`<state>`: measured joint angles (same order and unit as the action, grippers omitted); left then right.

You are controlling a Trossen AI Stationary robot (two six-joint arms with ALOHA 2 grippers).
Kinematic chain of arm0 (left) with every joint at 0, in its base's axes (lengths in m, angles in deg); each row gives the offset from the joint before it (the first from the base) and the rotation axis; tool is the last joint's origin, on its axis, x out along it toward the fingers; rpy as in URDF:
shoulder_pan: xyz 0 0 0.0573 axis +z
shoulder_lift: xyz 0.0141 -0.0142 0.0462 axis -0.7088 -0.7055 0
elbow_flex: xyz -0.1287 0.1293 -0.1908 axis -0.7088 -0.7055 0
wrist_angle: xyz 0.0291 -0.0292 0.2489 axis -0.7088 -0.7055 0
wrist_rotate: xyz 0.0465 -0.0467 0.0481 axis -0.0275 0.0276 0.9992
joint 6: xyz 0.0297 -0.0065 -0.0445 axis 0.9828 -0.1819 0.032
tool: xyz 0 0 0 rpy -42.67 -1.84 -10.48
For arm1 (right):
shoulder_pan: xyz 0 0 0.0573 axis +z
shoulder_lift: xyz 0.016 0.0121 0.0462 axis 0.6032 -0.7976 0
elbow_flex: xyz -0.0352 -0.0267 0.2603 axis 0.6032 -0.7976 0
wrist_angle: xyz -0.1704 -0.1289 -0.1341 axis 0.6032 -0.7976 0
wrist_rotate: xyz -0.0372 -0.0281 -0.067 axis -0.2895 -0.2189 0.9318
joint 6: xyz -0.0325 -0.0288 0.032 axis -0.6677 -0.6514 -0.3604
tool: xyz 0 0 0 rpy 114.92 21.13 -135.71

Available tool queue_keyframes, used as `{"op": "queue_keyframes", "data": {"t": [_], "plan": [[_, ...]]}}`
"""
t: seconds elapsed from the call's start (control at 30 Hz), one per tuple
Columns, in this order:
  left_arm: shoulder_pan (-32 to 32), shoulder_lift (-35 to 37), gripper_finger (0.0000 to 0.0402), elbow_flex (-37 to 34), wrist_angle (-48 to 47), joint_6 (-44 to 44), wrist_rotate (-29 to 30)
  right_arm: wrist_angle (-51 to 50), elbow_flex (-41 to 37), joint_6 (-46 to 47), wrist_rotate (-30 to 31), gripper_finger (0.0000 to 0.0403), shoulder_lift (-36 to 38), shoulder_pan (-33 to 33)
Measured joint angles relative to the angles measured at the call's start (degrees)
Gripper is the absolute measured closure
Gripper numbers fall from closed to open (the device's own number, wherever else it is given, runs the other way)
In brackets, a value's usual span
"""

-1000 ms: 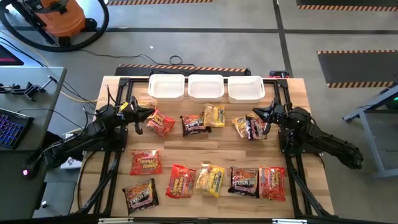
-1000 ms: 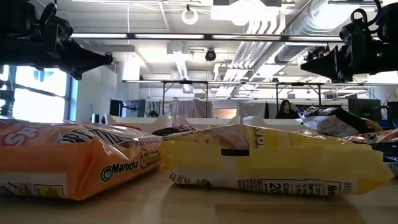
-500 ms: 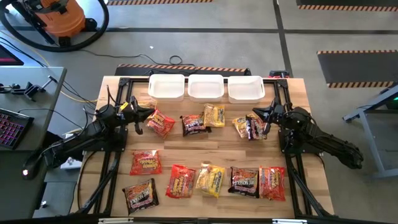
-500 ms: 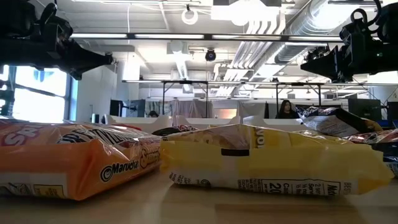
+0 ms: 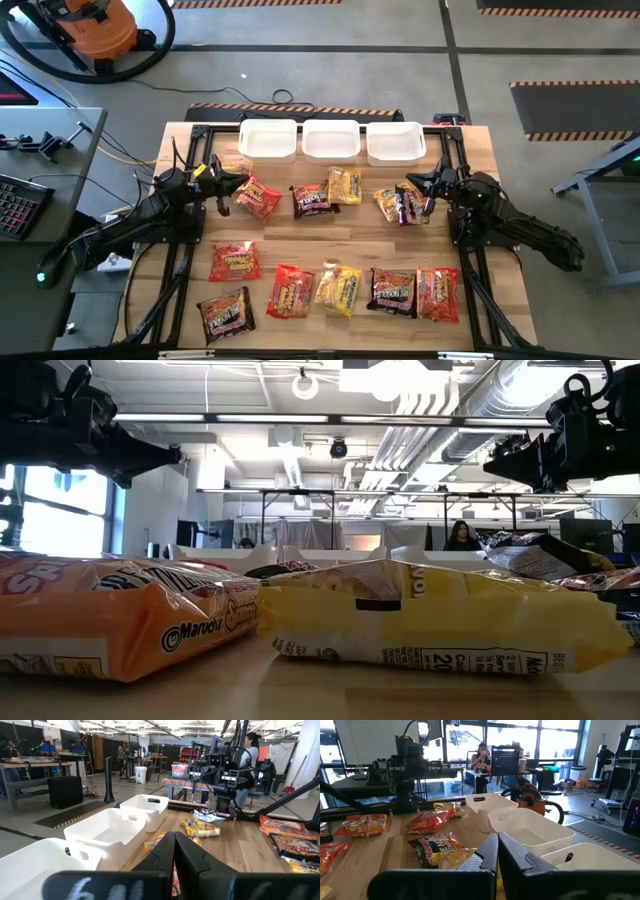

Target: Sort Maruchan noodles

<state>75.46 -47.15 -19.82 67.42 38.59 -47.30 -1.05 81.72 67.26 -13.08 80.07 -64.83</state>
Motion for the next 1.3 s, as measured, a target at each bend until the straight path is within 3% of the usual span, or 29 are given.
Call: {"op": "queue_keyframes", "data": {"t": [1.2,1.3], "plan": [[0.0,0.0,0.0399,0.0,0.0,0.0,0.0,0.0,0.0,0.0,0.0,0.0402,0.0,0.0],[0.0,0.0,0.0399,0.0,0.0,0.0,0.0,0.1,0.0,4.1,-0.6,0.0402,0.0,0.0]]}}
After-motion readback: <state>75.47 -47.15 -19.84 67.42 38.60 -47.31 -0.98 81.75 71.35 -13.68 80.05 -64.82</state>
